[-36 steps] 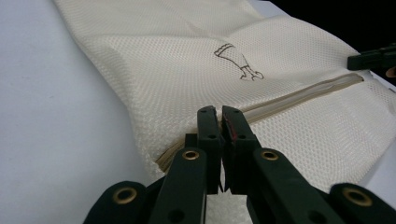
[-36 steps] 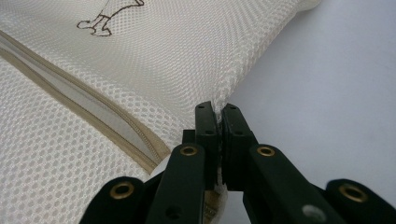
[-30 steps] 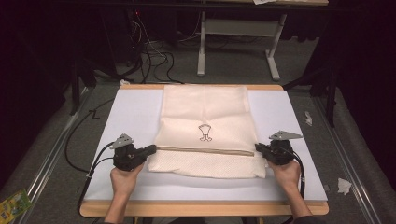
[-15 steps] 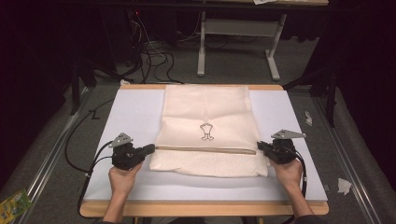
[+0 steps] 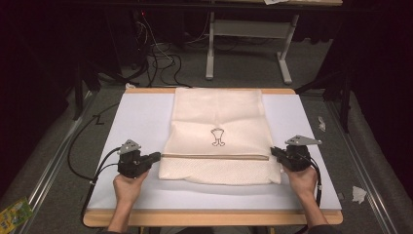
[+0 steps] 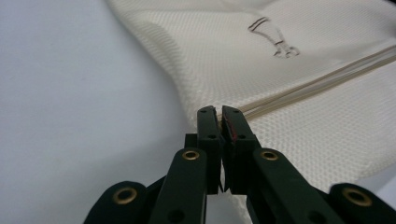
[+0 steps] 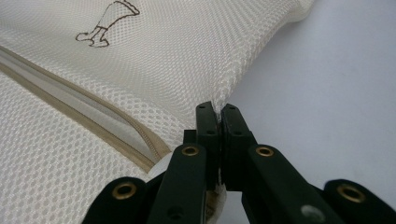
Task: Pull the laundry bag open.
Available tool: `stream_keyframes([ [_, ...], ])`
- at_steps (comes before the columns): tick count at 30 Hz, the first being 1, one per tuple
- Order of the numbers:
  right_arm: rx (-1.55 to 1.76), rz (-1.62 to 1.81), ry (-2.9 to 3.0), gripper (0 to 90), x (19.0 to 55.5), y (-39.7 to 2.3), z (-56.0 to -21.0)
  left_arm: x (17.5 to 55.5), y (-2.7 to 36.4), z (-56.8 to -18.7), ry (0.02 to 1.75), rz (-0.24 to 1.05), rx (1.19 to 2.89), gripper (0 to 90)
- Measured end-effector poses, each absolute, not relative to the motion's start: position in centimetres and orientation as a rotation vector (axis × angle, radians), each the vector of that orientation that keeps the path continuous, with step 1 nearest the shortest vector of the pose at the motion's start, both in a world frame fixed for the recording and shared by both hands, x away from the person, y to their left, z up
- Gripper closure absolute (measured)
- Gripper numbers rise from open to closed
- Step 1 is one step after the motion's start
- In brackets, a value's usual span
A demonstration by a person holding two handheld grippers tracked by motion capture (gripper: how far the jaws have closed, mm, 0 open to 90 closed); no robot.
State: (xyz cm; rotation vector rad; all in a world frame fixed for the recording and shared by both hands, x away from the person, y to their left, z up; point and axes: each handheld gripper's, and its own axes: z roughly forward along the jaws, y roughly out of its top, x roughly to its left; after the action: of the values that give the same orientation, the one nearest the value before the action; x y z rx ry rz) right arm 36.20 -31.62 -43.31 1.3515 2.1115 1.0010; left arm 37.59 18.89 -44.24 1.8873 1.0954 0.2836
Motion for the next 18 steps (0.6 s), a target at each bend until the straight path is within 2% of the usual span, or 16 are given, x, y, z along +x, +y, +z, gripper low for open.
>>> stream_keyframes([
  [4,1.356,0.999,2.111,89.3,36.27,-31.83,-43.33,37.28,18.42,-44.58,1.085,0.317,1.935,87.1],
  [18,1.361,0.99,2.111,89.0,36.28,-31.79,-43.12,37.3,18.61,-44.23,1.108,0.295,1.902,87.0],
])
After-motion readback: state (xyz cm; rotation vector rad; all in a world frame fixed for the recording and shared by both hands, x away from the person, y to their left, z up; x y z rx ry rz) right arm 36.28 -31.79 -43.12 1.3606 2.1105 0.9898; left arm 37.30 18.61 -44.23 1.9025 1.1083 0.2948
